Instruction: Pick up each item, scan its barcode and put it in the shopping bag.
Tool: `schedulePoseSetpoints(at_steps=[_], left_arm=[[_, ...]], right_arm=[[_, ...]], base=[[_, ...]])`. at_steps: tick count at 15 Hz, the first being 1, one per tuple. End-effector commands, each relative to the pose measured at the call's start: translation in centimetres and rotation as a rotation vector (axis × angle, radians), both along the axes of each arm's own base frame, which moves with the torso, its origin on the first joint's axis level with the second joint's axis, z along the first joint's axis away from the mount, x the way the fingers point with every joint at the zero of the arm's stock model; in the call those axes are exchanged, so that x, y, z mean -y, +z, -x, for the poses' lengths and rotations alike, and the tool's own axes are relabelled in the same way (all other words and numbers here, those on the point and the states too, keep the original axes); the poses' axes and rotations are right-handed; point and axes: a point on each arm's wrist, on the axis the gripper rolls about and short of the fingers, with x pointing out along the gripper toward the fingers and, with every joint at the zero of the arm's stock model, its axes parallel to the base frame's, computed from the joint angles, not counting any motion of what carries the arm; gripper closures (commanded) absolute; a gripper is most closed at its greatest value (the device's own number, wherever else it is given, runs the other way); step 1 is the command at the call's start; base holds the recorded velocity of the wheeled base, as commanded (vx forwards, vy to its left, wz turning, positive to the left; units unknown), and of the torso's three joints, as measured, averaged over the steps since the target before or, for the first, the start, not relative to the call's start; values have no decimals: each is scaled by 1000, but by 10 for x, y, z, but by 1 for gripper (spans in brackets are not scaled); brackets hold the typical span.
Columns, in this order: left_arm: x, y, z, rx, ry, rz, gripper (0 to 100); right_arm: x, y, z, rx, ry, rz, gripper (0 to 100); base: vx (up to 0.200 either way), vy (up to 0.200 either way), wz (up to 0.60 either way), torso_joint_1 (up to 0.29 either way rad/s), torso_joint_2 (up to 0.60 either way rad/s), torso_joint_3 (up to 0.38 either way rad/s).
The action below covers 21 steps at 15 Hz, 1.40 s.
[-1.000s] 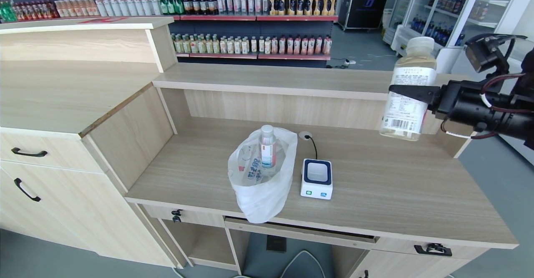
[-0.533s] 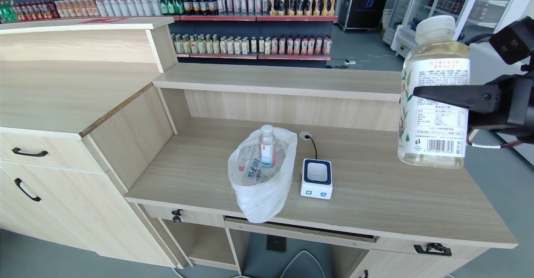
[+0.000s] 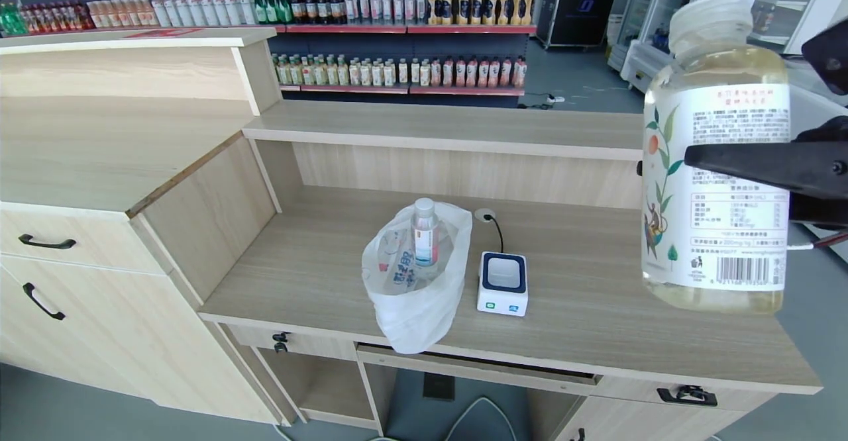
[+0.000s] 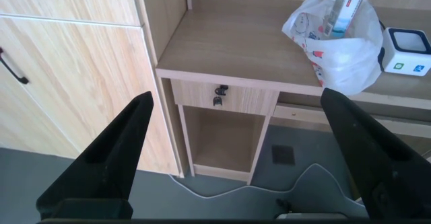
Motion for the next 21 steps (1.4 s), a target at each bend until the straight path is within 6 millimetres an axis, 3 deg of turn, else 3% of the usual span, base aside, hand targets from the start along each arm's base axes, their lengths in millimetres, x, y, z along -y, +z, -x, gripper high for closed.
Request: schedulePoseSetpoints(at_steps=[1,7,21], left_arm=[[0,0,0,1,0,1,0],[0,0,0,1,0,1,0],[0,0,0,1,0,2,0]], right_arm=[[-2,-3,17,8,30,0,100],[0,-20,23,32,17,31,100],[2,-30,29,157,13,98,100]], base=[[0,0,0,0,0,0],[0,0,0,0,0,0],[0,0,0,0,0,0]])
